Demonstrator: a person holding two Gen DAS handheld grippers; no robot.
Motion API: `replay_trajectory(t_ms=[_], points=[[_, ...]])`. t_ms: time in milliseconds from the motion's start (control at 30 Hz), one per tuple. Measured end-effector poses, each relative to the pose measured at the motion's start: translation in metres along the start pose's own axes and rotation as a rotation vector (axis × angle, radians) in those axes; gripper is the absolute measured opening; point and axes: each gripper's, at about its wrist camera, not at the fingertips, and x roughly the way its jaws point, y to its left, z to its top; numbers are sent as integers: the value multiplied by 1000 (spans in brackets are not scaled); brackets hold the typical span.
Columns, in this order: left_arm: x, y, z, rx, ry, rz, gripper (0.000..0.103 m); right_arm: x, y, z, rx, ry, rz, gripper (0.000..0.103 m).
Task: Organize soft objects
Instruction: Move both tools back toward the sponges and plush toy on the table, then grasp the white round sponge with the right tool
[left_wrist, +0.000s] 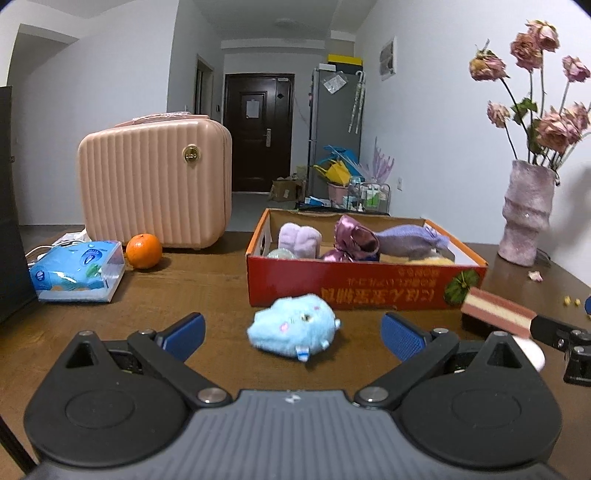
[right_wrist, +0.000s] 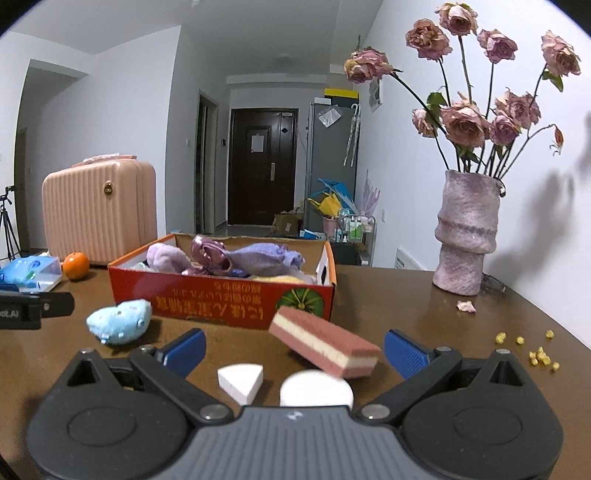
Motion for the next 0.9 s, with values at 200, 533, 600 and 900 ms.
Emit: replay_trajectory(t_ms=[200,533,600,900], points=[[-18,-2,-11,24,18,-9,103,-6,-5,-8,4,32,-7,103],[-17,-3,-16,34,38,-20,103,17,-13,-15,31,122,-9,101],[-17,-3,-16,32,41,-22,103,24,-16,-17,40,150,-11,98],[-16,-3,-17,35,48,-22,103,62,-21,-25,43,247,-4,84]])
